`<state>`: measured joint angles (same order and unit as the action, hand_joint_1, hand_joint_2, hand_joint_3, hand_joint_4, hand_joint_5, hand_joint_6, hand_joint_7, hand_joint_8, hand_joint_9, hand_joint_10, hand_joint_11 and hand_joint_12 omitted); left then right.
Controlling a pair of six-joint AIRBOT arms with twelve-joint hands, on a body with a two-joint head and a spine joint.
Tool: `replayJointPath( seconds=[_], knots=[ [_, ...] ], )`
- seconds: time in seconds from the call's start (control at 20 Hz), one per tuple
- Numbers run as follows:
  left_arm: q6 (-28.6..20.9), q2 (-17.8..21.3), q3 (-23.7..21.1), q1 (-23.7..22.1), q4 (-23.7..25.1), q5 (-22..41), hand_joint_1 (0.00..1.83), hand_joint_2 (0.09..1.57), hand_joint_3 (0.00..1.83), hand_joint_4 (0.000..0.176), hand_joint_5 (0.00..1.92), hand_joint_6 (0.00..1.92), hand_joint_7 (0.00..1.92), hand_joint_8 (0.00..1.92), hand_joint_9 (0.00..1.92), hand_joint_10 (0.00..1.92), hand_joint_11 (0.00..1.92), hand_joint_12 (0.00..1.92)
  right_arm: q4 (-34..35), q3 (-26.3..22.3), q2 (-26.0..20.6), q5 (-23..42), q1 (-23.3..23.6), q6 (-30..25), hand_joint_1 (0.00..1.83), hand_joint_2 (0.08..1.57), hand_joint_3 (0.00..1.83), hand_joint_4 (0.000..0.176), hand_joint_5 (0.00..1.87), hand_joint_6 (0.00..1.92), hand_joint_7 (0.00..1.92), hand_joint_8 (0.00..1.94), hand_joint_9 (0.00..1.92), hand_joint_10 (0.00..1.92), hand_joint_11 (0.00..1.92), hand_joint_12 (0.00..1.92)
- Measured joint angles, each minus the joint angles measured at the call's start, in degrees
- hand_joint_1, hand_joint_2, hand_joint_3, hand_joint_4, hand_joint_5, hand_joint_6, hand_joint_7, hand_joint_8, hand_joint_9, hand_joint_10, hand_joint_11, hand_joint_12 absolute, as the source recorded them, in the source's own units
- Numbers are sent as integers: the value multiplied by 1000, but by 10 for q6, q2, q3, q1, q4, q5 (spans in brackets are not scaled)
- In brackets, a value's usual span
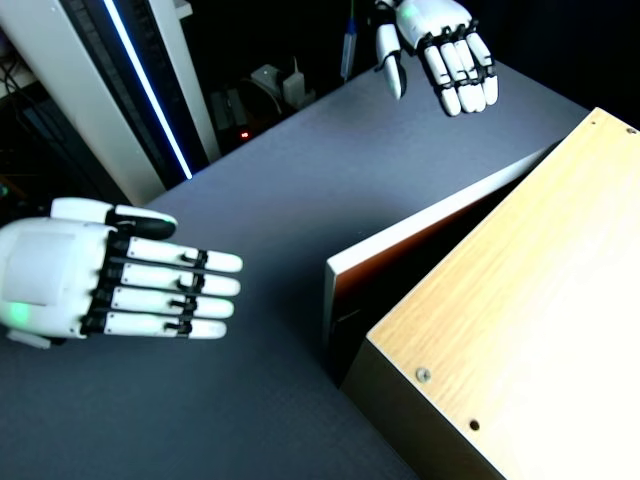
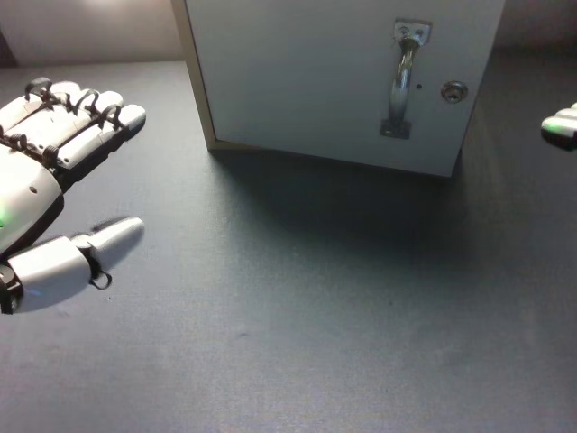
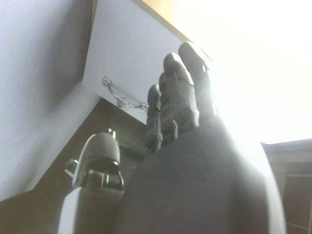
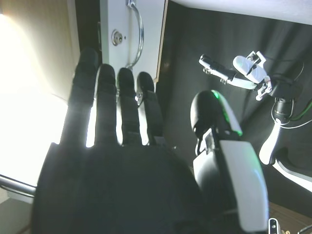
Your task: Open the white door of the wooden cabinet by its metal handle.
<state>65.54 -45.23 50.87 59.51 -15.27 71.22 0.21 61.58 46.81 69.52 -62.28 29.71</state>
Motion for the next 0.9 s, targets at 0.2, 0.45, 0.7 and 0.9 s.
replayJointPath(
  seconds=[0.2,0.45,0.7,0.9],
  knots=[
    [-2,-3,1,0,1,2,0,1373,20,0,36,5,0,0,0,0,0,0,-3,16,14,-21,24,0,105,1481,3,0,121,0,112,0,94,1,93,87],
    [-4,-3,2,0,0,-1,0,1339,0,0,34,2,0,0,0,0,0,0,-15,28,15,-34,46,2,3,1476,0,0,45,0,17,0,5,0,19,38],
    [-5,-3,2,0,0,0,0,1337,0,0,26,0,0,0,0,0,0,0,-13,45,16,-69,77,17,0,1426,0,0,0,0,0,0,0,0,0,0],
    [-8,-3,2,1,0,-1,0,1339,0,0,31,2,0,0,0,0,0,0,-9,59,32,-107,118,53,0,1406,0,0,0,0,0,0,0,0,0,0]
  ],
)
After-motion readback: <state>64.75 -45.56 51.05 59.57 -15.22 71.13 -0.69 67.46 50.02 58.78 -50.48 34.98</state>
